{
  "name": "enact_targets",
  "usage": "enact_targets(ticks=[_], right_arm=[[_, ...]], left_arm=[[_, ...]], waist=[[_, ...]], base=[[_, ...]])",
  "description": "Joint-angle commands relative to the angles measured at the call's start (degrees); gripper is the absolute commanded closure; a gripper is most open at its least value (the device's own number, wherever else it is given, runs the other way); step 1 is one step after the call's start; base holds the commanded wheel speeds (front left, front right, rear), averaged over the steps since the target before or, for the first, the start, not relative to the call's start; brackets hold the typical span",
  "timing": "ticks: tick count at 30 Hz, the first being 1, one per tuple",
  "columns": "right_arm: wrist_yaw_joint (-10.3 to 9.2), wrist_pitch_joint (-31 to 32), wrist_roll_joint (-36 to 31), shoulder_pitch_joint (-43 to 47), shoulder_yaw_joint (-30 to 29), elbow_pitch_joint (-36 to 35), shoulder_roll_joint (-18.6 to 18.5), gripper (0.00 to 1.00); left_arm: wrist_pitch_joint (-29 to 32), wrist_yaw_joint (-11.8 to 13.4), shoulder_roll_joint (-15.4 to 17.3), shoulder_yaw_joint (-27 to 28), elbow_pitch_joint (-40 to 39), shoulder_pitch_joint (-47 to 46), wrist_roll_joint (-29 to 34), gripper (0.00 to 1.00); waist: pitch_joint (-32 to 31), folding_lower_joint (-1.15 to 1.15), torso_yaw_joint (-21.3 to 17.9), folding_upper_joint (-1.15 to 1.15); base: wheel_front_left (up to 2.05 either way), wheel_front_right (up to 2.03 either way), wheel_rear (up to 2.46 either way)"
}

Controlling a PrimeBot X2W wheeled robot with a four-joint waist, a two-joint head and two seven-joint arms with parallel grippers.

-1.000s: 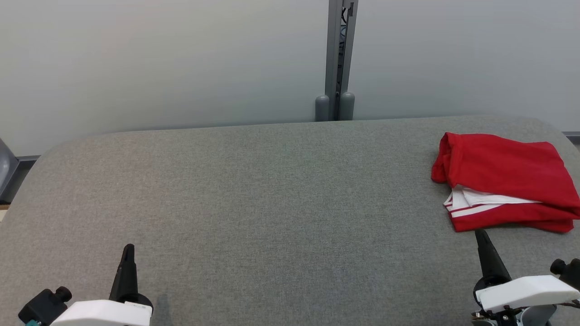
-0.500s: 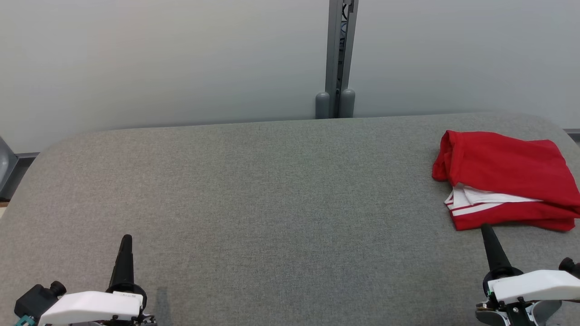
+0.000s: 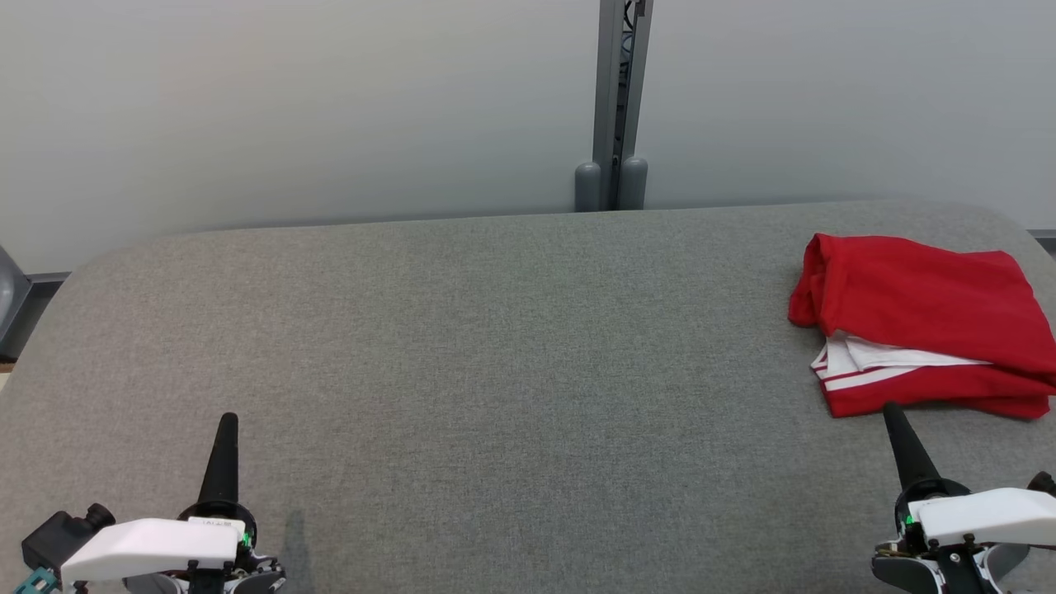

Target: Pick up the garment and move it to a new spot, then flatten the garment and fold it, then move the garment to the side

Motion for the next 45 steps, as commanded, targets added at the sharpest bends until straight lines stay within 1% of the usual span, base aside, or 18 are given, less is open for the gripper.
enact_targets(ticks=[1, 13, 45], right_arm=[[0.00, 0.54, 1.71, -1.20, -0.62, -0.79, -0.16, 1.00], [0.01, 2.15, 7.20, -1.50, -1.84, -0.97, 0.10, 1.00], [0.01, 5.63, 19.40, -2.08, -4.46, -1.24, 0.60, 1.00]], left_arm=[[0.43, -0.24, 0.38, 0.40, -0.60, -1.51, -1.70, 1.00], [1.96, -0.40, 0.42, 0.75, -0.66, -2.38, -7.40, 1.00], [5.39, -0.72, 0.48, 1.49, -0.70, -4.21, -20.07, 1.00]], waist=[[0.07, 0.00, 0.01, 0.00], [0.51, 0.00, 0.03, 0.00], [1.66, 0.00, 0.09, 0.00]], base=[[0.00, 0.00, 0.00], [0.00, 0.00, 0.00], [0.00, 0.00, 0.00]])
